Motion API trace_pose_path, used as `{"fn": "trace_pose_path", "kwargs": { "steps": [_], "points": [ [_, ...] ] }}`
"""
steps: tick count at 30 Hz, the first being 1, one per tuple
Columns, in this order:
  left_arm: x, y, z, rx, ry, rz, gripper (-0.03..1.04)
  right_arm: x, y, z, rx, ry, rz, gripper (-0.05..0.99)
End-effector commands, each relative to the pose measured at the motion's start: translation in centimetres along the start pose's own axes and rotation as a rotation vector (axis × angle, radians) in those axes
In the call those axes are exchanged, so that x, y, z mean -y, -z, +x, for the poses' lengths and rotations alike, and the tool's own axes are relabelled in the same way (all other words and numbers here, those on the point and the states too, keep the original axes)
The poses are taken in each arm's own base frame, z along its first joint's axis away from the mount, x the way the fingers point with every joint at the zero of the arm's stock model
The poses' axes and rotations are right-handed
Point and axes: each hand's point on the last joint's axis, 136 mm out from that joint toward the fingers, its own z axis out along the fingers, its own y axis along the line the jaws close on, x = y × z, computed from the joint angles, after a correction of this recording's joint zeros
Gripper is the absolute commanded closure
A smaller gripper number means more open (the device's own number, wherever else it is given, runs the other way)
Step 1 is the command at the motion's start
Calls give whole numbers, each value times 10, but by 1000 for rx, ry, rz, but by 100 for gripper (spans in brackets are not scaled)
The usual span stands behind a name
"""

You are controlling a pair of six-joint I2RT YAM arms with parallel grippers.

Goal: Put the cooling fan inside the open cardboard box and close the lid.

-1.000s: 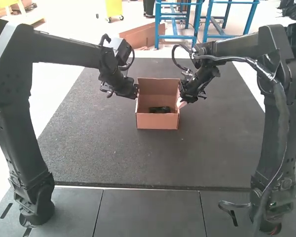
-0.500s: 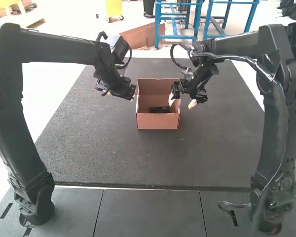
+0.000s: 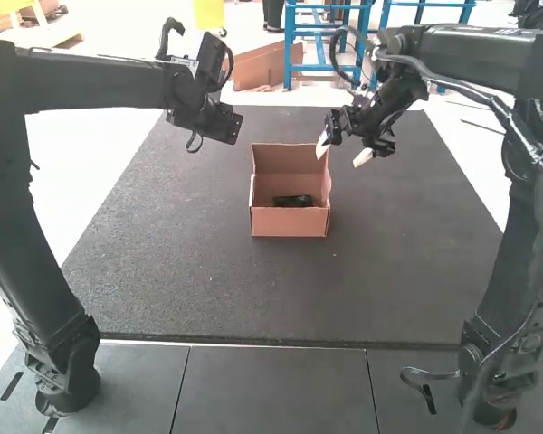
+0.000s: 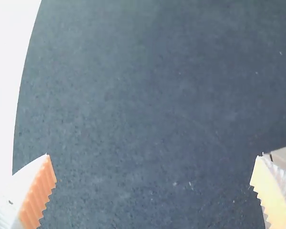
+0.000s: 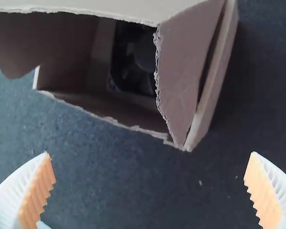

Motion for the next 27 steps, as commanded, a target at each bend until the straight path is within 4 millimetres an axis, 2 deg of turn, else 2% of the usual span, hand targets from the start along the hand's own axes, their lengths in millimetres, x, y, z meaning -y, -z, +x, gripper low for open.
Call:
{"fn": "trace_pose_path", "kwargs": {
  "steps": [1,6,12,16,19,27],
  "points": [
    [-5,-2,-28,52,-8,-39,4,15,36,-11,118,33,47,2],
    [6,-11,-49,84,0,-29,4,44,60,-27,309,71,196,3],
    [33,-17,-59,91,-25,11,4,85,71,-32,428,75,376,3],
    [58,-25,-50,68,-52,77,4,101,77,-32,451,42,394,3],
    [71,-33,-37,33,-70,105,4,105,79,-32,455,28,390,3],
    [82,-42,3,-115,-68,150,4,97,81,-36,467,27,339,3]
  ]
}}
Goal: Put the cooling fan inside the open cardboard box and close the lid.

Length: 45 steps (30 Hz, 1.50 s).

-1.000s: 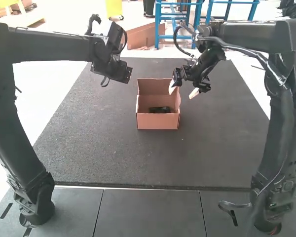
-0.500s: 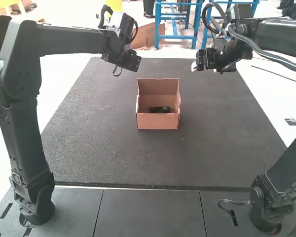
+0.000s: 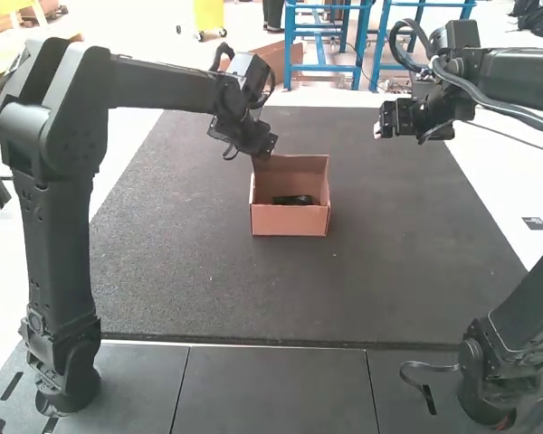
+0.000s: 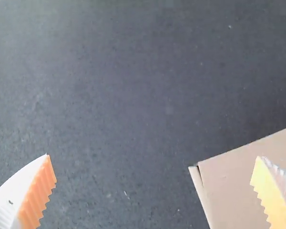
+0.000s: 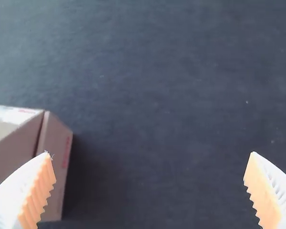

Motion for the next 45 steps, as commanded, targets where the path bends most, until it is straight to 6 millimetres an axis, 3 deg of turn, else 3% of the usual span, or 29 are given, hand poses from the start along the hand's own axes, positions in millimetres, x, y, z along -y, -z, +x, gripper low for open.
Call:
{"fn": "trace_pose_path", "kwargs": {
  "steps": [1,7,12,19,22,25,27,31,34,39,45],
  "points": [
    [7,8,-4,-11,50,52,4,0,14,-18,56,-7,-15,3],
    [20,8,31,-132,43,109,4,0,13,-16,50,-24,-51,3],
    [42,4,57,-176,0,136,4,0,13,-13,37,-35,-67,3],
    [73,-1,86,-208,-30,170,4,0,13,-6,11,-44,-73,3],
    [76,-2,86,-201,-27,172,4,-1,13,-4,4,-47,-76,3],
    [73,3,64,-144,-6,175,4,-4,14,-3,-2,-63,-96,3],
    [62,18,33,-81,26,172,4,-6,15,-2,-8,-63,-102,3],
    [23,60,-40,87,116,156,4,-9,17,-2,-6,-61,-122,3],
    [-1,96,-80,201,163,151,4,-10,25,-6,14,-53,-122,3],
    [-18,134,-106,316,197,156,4,-12,42,-23,97,-21,-124,3],
    [-19,162,-107,384,206,192,4,-13,64,-45,224,-7,-122,3]
  ]
}}
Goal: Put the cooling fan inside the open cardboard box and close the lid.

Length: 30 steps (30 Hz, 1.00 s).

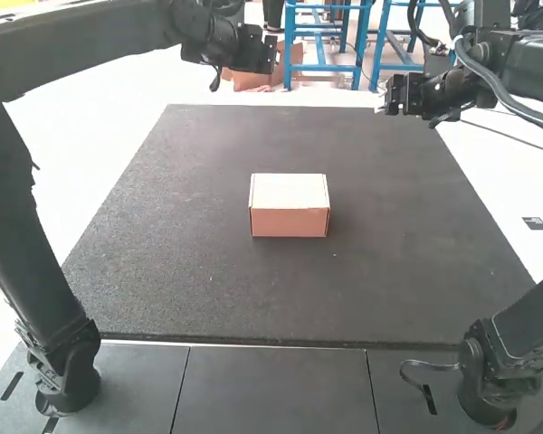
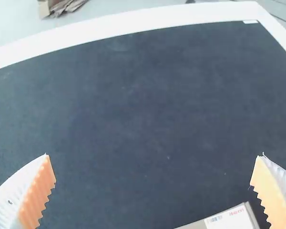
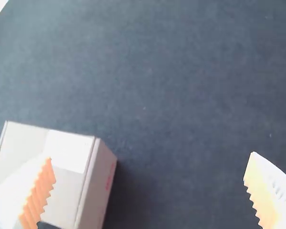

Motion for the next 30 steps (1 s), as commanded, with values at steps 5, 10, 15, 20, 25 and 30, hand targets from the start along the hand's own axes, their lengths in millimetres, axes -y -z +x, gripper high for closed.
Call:
{"fn": "trace_pose_path", "kwargs": {
  "steps": [5,10,15,20,25,30],
  "points": [
    [14,34,1,53,3,93,4,0,37,-29,197,36,17,3],
    [11,83,-21,230,21,151,4,8,65,-30,285,11,61,3],
    [-2,129,-20,406,62,162,4,19,96,-28,389,-14,119,3],
    [-22,186,-8,606,104,157,4,24,125,-16,494,-53,161,3],
    [-39,202,33,569,106,111,4,22,147,8,555,-33,185,3],
    [-54,223,59,636,105,68,4,20,162,37,602,-5,208,3]
  ]
}}
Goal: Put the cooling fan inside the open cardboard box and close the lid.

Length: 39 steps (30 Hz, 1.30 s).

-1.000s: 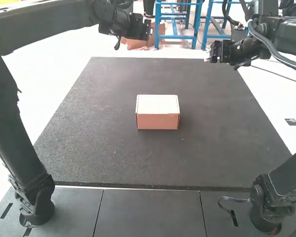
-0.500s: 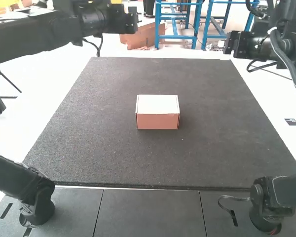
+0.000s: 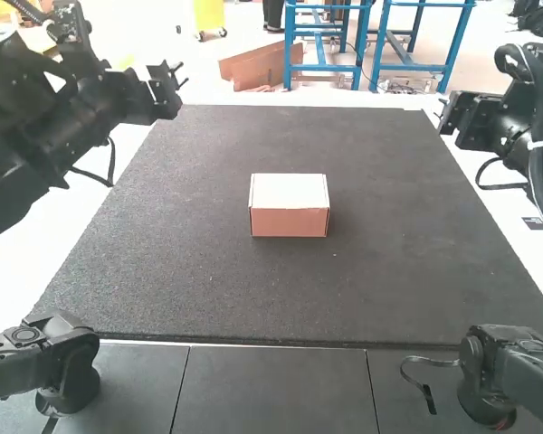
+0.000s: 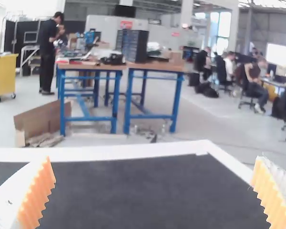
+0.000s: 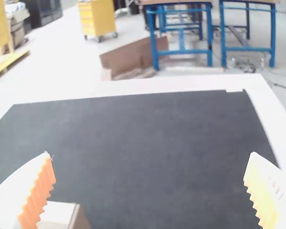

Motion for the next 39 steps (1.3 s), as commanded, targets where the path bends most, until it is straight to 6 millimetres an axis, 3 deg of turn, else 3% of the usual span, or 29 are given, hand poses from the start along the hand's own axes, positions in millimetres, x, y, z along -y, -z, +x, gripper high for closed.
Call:
{"fn": "trace_pose_path", "kwargs": {
  "steps": [1,8,12,18,24,30,39],
  "points": [
    [-11,21,-5,73,-13,-39,4,6,19,-6,85,27,34,3],
    [-26,61,2,224,8,-65,5,13,57,-22,305,74,98,3],
    [-31,76,17,243,-44,-75,5,16,65,-17,349,76,114,3],
    [-36,80,51,210,-61,-83,5,19,61,6,337,96,120,3],
    [-34,74,77,188,-84,-69,5,17,52,34,318,110,92,2],
    [-32,68,117,129,-110,-46,4,18,47,68,291,136,78,3],
    [-66,68,168,-52,-132,-186,4,33,38,113,211,127,138,3]
  ]
}}
